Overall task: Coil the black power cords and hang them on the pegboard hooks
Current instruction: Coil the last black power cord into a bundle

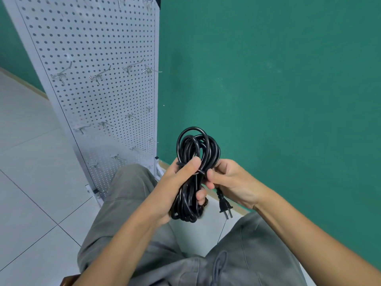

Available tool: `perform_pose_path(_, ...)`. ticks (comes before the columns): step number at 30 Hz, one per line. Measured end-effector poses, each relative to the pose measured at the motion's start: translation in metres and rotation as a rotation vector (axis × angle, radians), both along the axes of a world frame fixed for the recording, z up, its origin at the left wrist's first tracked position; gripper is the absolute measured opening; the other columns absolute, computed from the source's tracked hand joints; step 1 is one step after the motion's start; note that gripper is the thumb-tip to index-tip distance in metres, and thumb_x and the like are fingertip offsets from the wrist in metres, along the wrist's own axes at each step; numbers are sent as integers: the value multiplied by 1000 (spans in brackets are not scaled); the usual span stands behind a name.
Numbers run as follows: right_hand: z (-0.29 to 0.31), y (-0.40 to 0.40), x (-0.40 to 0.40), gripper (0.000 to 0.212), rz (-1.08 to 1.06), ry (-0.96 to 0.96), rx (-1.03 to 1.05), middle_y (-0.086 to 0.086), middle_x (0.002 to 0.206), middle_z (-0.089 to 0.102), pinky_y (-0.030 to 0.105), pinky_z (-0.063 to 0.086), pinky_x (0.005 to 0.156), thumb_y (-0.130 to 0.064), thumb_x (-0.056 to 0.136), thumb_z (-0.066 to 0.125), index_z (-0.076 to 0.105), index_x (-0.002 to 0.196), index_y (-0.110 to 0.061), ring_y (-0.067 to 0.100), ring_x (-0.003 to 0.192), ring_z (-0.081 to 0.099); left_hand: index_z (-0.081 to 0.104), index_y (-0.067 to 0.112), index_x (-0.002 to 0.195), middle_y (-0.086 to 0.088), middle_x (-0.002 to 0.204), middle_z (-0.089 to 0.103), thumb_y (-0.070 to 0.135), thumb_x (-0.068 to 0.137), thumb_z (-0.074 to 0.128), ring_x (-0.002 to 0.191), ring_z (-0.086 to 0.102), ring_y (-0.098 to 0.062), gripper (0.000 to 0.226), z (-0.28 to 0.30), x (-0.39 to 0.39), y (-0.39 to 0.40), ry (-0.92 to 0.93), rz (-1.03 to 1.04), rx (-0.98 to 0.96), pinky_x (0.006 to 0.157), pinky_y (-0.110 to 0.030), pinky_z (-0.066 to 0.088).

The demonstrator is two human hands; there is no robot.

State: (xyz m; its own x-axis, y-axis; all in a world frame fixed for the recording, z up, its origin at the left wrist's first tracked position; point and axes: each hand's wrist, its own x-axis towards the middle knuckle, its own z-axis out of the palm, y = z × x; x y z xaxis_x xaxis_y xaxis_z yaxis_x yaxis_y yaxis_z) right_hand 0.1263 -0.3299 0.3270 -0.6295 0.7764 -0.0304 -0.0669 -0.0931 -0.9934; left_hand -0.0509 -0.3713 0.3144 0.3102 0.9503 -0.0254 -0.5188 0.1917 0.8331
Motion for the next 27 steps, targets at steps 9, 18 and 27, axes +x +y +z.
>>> perform_pose_path(9,1,-23,-15,27,-295,-79,53,10,63,49,14,44,47,0,98,59,56,99,27,6,43,54,49,6,126,-17,77,66,40,87,75,55,56,-26,58,-11,0,8,229,127,8,53,-34,52)
perform_pose_path(18,5,-29,-22,27,-551,-227,107,-9,46,49,13,31,46,-11,93,71,68,70,2,2,39,38,53,17,117,-4,99,75,48,96,63,82,74,-24,38,-15,3,10,443,267,75,81,-43,59)
perform_pose_path(27,1,-38,-37,22,-785,-600,532,-11,51,54,28,33,51,-14,87,73,71,65,-15,15,50,40,62,24,111,11,99,75,67,80,64,98,71,-7,53,-15,29,-1,522,401,150,93,-37,55)
